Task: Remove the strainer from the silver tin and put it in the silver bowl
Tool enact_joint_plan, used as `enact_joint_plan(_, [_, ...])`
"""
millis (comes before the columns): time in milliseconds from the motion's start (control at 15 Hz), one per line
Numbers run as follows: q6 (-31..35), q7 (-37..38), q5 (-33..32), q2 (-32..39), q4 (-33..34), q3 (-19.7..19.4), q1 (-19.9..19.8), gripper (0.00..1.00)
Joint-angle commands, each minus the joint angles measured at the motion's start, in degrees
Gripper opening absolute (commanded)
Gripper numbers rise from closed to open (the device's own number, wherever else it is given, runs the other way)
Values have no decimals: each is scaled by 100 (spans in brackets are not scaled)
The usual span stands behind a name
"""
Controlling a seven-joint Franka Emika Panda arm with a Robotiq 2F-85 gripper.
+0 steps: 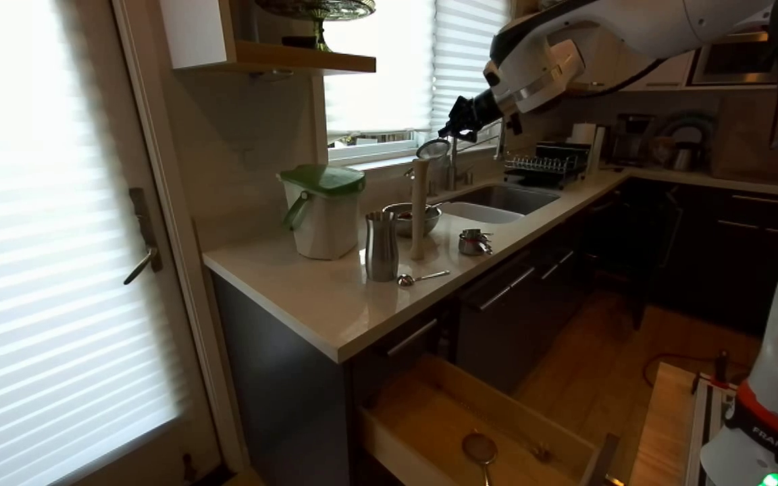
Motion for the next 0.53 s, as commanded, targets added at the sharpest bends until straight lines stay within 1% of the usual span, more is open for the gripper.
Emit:
enact_joint_plan(0, [-93, -1137, 1127, 298, 283, -37, -112, 1])
enact_joint_plan(200, [-246, -1643, 1494, 462, 348, -81, -223, 1])
enact_joint_plan(333, [-425, -1284, 1101, 551, 454, -50, -283, 1])
enact_joint_plan(400, [-506, -1600, 1403, 596, 353, -58, -296, 1])
enact_joint_plan(467, [-595, -1520, 1301, 613, 324, -55, -304, 1])
